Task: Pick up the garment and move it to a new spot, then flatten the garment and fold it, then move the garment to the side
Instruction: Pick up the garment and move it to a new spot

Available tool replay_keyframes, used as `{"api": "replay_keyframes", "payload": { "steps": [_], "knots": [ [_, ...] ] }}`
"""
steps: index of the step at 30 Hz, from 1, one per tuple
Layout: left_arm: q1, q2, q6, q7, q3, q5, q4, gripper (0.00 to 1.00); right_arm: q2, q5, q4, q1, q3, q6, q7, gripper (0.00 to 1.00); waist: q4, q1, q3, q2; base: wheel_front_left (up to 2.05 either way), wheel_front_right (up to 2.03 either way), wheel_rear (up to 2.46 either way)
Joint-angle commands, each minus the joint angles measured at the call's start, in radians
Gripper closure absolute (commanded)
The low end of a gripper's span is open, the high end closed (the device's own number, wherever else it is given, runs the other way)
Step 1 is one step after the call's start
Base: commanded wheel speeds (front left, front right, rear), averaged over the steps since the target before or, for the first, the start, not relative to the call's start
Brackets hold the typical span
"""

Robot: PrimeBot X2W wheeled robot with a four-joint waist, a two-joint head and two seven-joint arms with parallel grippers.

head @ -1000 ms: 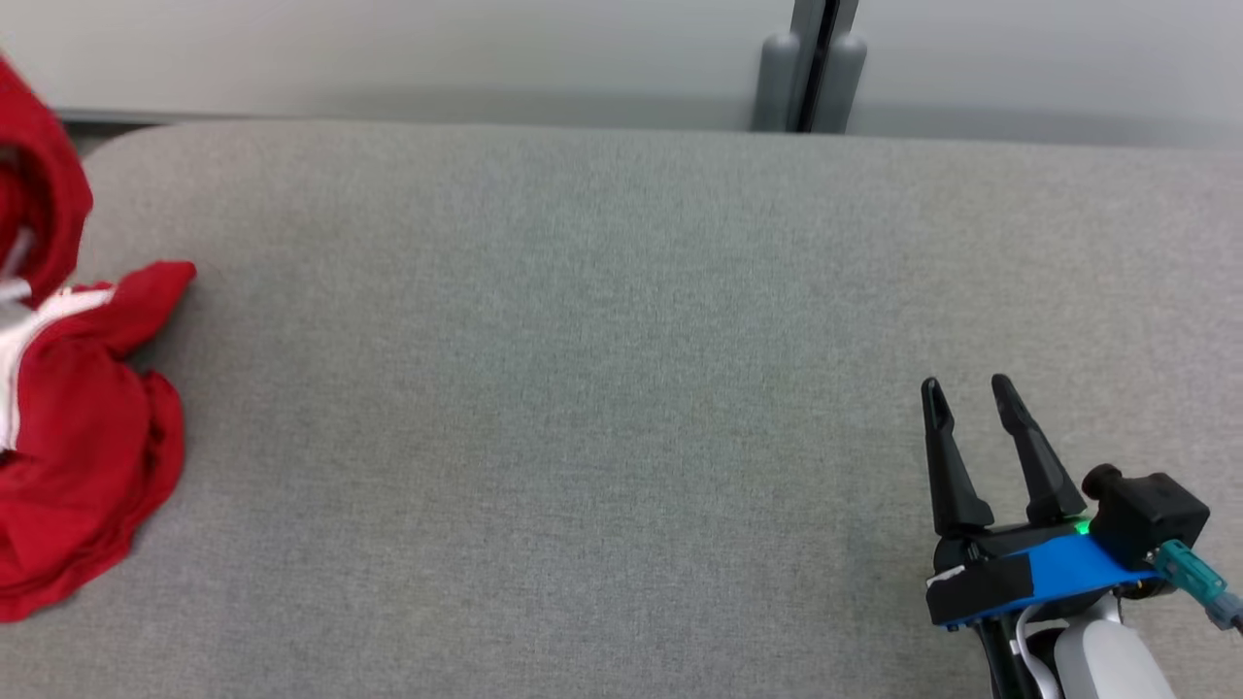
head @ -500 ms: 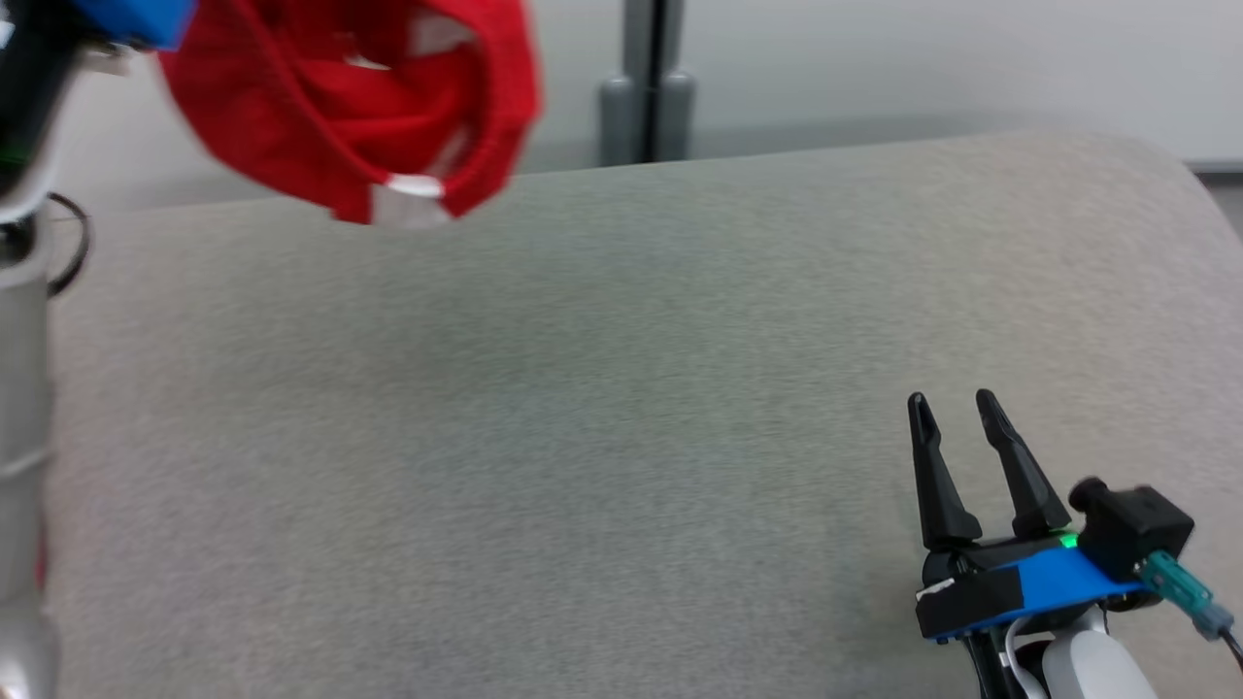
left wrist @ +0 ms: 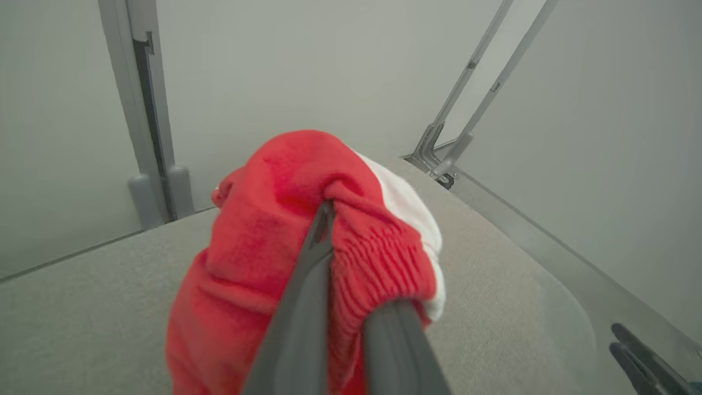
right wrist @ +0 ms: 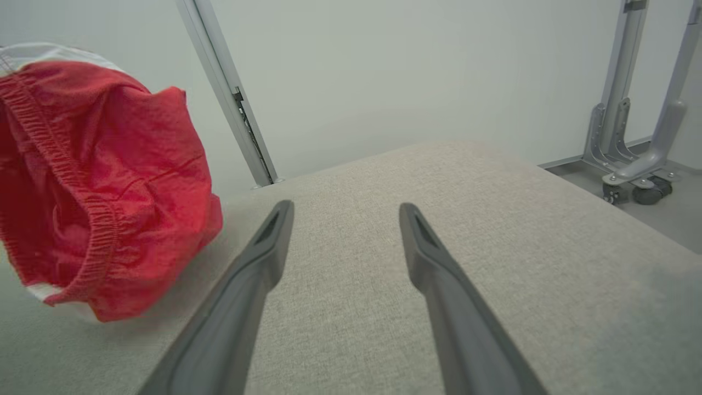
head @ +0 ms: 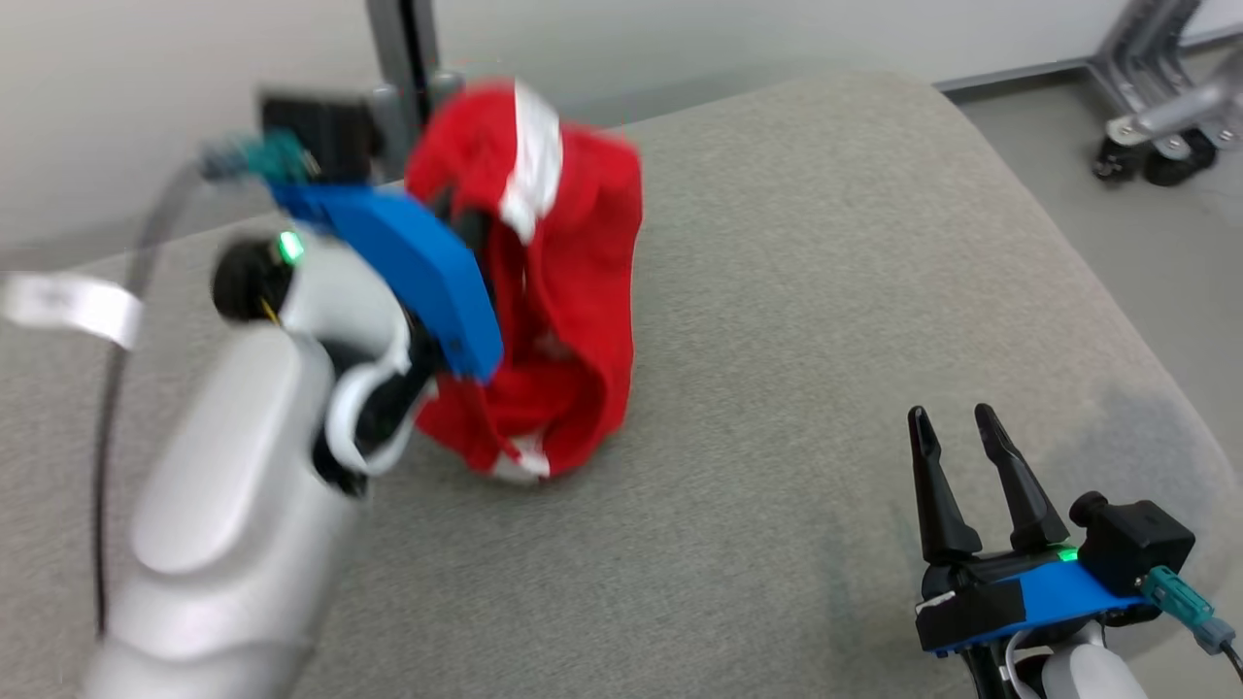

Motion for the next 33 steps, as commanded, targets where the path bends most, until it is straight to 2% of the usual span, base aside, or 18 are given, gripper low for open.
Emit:
{"api": "replay_keyframes", "payload": {
  "steps": [1, 4, 5, 6, 7, 8, 10, 18, 25, 33],
  "knots": [
    [0.030, -0.004, 0.002, -0.022, -0.017, 0.018, 0.031, 1.00, -0.003, 0.008, 0.001, 0.008, 0.002, 0.000, -0.007, 0.00, -0.030, 0.0000, 0.010, -0.0001, 0.00, 0.00, 0.00],
    [0.102, -0.020, 0.009, -0.077, -0.056, 0.054, 0.128, 1.00, -0.003, 0.009, 0.001, 0.010, 0.002, 0.000, -0.009, 0.00, -0.035, 0.0000, 0.011, -0.0001, 0.00, 0.00, 0.00],
    [0.120, -0.022, 0.012, -0.099, -0.067, 0.066, 0.157, 0.95, -0.002, 0.009, 0.000, 0.012, 0.002, 0.000, -0.009, 0.00, -0.033, 0.0000, 0.011, -0.0001, 0.00, 0.00, 0.00],
    [0.137, -0.030, 0.017, -0.120, -0.076, 0.077, 0.182, 0.63, -0.002, 0.008, -0.001, 0.012, 0.002, 0.000, -0.009, 0.00, -0.029, 0.0000, 0.011, -0.0001, 0.00, 0.00, 0.00],
    [0.150, -0.038, 0.021, -0.143, -0.085, 0.090, 0.203, 0.10, -0.003, 0.006, -0.002, 0.013, 0.000, 0.000, -0.010, 0.00, -0.022, 0.0000, 0.011, -0.0001, 0.00, 0.00, 0.00],
    [0.162, -0.049, 0.027, -0.162, -0.088, 0.092, 0.220, 0.00, -0.003, 0.003, -0.003, 0.014, -0.005, 0.000, -0.010, 0.00, -0.012, 0.0000, 0.009, -0.0001, 0.00, 0.00, 0.00],
    [0.181, -0.064, 0.036, -0.210, -0.084, 0.096, 0.240, 0.00, -0.003, -0.003, -0.006, 0.015, -0.007, 0.000, -0.008, 0.00, 0.012, 0.0000, 0.008, -0.0001, 0.00, 0.00, 0.00],
    [0.268, -0.081, -0.009, -0.430, -0.019, 0.045, 0.184, 0.00, -0.003, -0.020, -0.022, 0.015, -0.024, 0.000, 0.007, 0.00, 0.135, 0.0000, -0.008, -0.0001, 0.00, 0.00, 0.00],
    [0.396, -0.068, 0.002, -0.633, 0.073, 0.012, 0.103, 0.00, -0.003, -0.034, -0.041, 0.025, -0.047, 0.000, 0.026, 0.00, 0.220, 0.0000, -0.029, -0.0001, 0.00, 0.00, 0.00],
    [0.504, -0.037, -0.019, -0.719, 0.136, 0.069, 0.073, 0.00, -0.003, -0.050, -0.066, 0.038, -0.065, 0.000, 0.049, 0.00, 0.271, 0.0000, -0.048, -0.0001, 0.00, 0.00, 0.00]
  ]
}}
